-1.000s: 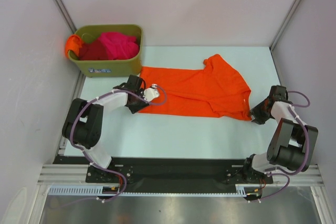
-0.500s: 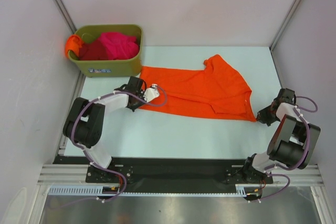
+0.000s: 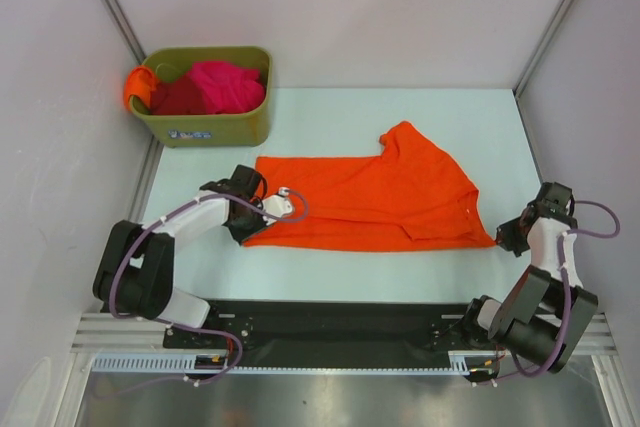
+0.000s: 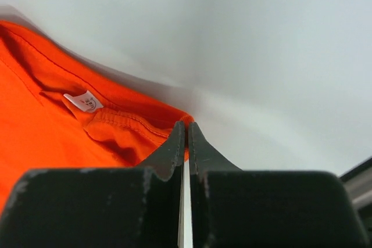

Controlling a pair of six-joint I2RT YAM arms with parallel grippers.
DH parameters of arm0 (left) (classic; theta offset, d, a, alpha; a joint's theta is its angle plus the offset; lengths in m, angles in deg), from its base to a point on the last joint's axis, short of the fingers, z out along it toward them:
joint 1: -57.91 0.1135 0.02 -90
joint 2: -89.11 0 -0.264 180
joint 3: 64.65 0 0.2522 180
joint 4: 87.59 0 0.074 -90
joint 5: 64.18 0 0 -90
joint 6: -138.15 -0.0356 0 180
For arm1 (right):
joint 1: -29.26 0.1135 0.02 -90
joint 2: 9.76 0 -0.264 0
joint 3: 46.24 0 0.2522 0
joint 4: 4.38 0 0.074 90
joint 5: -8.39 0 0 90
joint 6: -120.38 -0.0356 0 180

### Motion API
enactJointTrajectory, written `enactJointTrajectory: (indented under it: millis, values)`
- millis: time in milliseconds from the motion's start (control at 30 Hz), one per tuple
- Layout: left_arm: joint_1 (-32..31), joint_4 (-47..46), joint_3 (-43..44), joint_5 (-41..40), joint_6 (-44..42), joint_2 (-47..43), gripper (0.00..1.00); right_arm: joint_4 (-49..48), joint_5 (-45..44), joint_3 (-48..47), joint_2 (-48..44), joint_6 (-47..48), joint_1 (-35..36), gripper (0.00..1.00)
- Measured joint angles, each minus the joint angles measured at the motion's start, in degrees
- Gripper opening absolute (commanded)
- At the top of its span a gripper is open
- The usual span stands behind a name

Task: Fold and stack the t-shirts
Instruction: Fold the tshirt

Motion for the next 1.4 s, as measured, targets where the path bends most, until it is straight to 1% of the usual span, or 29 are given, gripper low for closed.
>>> enactJointTrajectory:
  millis: [67, 100, 133, 200, 233, 267, 300, 400, 433, 467, 500, 533, 567, 600, 667, 700, 733, 767, 833, 867, 967, 1067, 1133, 1200, 1233, 1300, 1400]
  values:
    - [0.0, 2.32, -0.48, 0.96, 0.26, -0.76, 0.0, 1.29, -0.87, 0.61, -2.01, -0.37, -0.02, 0.0]
    - [0.0, 3.23, -0.57, 1.46, 0.28, -0.96, 0.05, 1.88, -1.27, 0.92, -2.73, -0.61, -0.02, 0.03]
    - [0.0, 4.17, -0.59, 1.92, 0.28, -1.09, 0.23, 2.67, -1.95, 1.33, -3.5, -1.03, -0.02, 0.19]
    - [0.0, 5.6, -0.59, 2.86, 0.57, -1.29, 0.44, 3.41, -3.08, 1.73, -4.28, -2.01, -0.11, 0.41]
    - [0.0, 6.51, -0.59, 2.97, 0.48, -1.31, 0.56, 3.76, -4.17, 1.77, -4.66, -2.43, -0.2, 0.56]
    - [0.02, 7.37, -0.55, 2.97, 0.39, -1.33, 0.93, 3.93, -5.31, 1.77, -5.03, -3.08, -0.39, 0.59]
    - [0.22, 7.98, -0.46, 2.89, 0.28, -1.33, 0.99, 4.04, -6.38, 1.73, -5.27, -3.1, -0.52, 0.61]
    - [1.05, 9.27, 1.66, 2.19, 1.09, -1.33, 1.0, 4.33, -9.03, 0.7, -5.55, -3.63, -0.7, 0.67]
    - [1.81, 9.22, 3.32, 1.53, 1.68, -1.27, 1.0, 4.33, -9.29, -0.28, -5.51, -3.48, -0.72, 0.75]
    - [2.75, 8.9, 5.55, 0.81, 2.58, -1.01, 0.95, 4.11, -9.4, -1.27, -5.46, -3.37, -0.68, 0.81]
    - [3.98, 8.02, 8.11, 0.13, 4.39, -0.63, 0.9, 3.34, -9.31, -2.71, -5.31, -2.84, -0.31, 0.82]
    - [5.09, 6.56, 10.64, -0.42, 5.97, -0.15, 0.84, 2.32, -9.31, -4.52, -4.87, -1.84, 0.37, 0.82]
    - [6.58, 4.94, 14.45, -1.05, 8.46, 1.01, 0.71, 0.92, -9.25, -6.56, -4.11, -0.68, 1.49, 0.8]
    - [7.48, 3.15, 17.22, -1.44, 10.8, 2.05, 0.65, -1.27, -9.16, -8.72, -2.97, 0.72, 3.34, 0.79]
    - [8.66, 0.33, 22.36, -1.99, 14.58, 4.76, 0.59, -4.76, -9.46, -14.43, 1.09, 4.52, 8.74, 0.77]
    - [8.98, -1.16, 24.83, -2.29, 16.65, 6.49, 0.59, -6.71, -8.94, -17.88, 4.33, 6.8, 11.91, 0.75]
    - [9.14, -2.34, 26.91, -2.67, 18.62, 8.39, 0.59, -8.46, -8.28, -21.7, 7.87, 9.07, 14.95, 0.68]
    - [9.11, -2.97, 28.92, -3.15, 20.52, 10.43, 0.59, -9.66, -7.39, -24.92, 10.95, 10.93, 16.96, 0.63]
    - [9.11, -4.15, 31.95, -3.82, 23.69, 14.78, 0.61, -10.86, -4.76, -34.32, 20.28, 15.26, 21.49, 0.53]
    - [9.11, -4.5, 32.89, -4.24, 24.7, 16.37, 0.64, -11.69, -3.8, -37.18, 23.34, 16.44, 22.56, 0.51]
    - [9.11, -5.35, 34.67, -5.18, 27.87, 21.57, 0.71, -10.84, -1.9, -47.56, 34.73, 20.74, 25.29, 0.5]
    - [9.11, -6.03, 35.36, -6.03, 29.9, 24.74, 0.73, -8.28, -1.86, -55.56, 43.98, 24.33, 27.45, 0.51]
    - [9.11, -6.45, 35.91, -6.23, 30.71, 26.29, 0.73, -5.97, -2.51, -60.57, 49.83, 26.8, 29.38, 0.5]
    - [9.11, -6.25, 37.64, -6.1, 30.91, 28.17, 0.7, -4.15, -3.04, -64.57, 54.84, 28.79, 31.36, 0.49]
    - [9.11, -6.08, 39.06, -5.97, 31.01, 29.35, 0.66, -3.13, -3.26, -66.12, 56.83, 29.44, 32.09, 0.49]
    - [9.11, -5.81, 41.88, -5.64, 31.34, 31.71, 0.62, -1.38, -3.52, -68.76, 60.5, 30.36, 33.59, 0.5]
    - [8.98, -4.96, 45.05, -4.81, 31.34, 34.6, 0.61, 0.28, -3.56, -70.16, 63.73, 31.06, 34.58, 0.53]
